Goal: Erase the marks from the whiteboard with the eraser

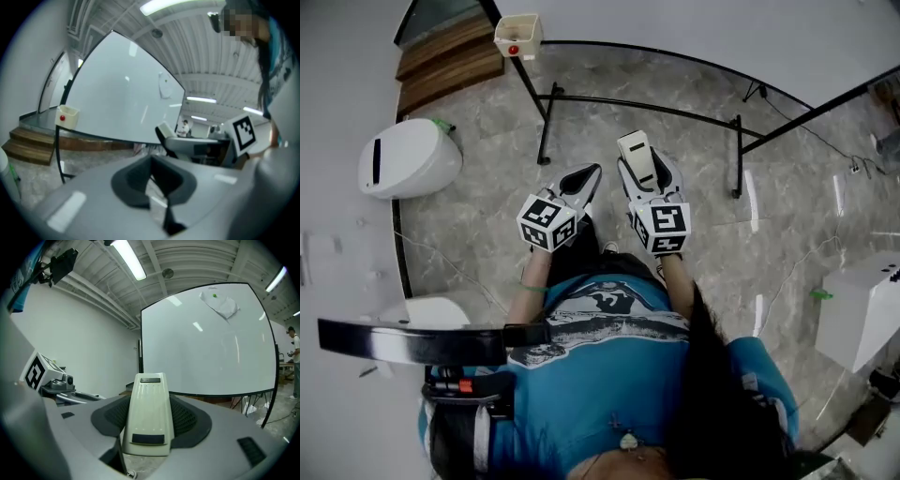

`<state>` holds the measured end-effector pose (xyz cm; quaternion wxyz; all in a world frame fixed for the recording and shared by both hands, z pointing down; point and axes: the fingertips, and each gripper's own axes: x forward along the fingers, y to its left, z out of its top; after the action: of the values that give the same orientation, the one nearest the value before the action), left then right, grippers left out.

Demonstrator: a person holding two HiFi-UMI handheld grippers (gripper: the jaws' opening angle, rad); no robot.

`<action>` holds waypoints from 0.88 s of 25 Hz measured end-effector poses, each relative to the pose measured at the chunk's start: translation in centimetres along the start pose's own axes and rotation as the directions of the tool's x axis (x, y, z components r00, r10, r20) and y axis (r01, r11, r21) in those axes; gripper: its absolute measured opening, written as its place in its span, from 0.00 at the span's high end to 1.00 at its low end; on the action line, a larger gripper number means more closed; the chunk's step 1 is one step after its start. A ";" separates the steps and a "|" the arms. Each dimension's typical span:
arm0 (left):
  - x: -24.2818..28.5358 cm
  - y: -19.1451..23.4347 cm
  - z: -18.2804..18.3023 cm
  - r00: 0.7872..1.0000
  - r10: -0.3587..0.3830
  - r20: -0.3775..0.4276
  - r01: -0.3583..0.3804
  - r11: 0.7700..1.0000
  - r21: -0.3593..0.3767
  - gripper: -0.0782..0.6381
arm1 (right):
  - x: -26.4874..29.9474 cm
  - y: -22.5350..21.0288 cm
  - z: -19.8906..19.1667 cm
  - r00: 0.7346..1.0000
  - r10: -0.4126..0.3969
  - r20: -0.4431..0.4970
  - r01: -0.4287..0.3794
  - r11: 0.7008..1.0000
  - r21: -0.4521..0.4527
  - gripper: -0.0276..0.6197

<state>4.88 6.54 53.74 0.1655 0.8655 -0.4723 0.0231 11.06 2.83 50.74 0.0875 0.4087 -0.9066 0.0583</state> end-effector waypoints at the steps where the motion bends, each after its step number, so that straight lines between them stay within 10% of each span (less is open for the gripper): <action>1: -0.7 -0.2 -0.1 1.000 0.011 -0.001 -0.011 1.000 0.007 0.89 | -0.3 0.7 0.1 1.000 0.011 0.009 -0.011 1.000 0.002 0.55; 22: -19.2 0.2 -5.1 0.999 0.045 -0.018 -0.045 0.999 0.012 0.89 | -5.0 18.7 -3.9 0.997 0.050 -0.057 -0.047 0.997 0.063 0.55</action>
<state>-5.29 23.56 54.80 0.1641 0.8553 -0.4900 0.0373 0.74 19.50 52.91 0.0998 0.3872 -0.9111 0.1001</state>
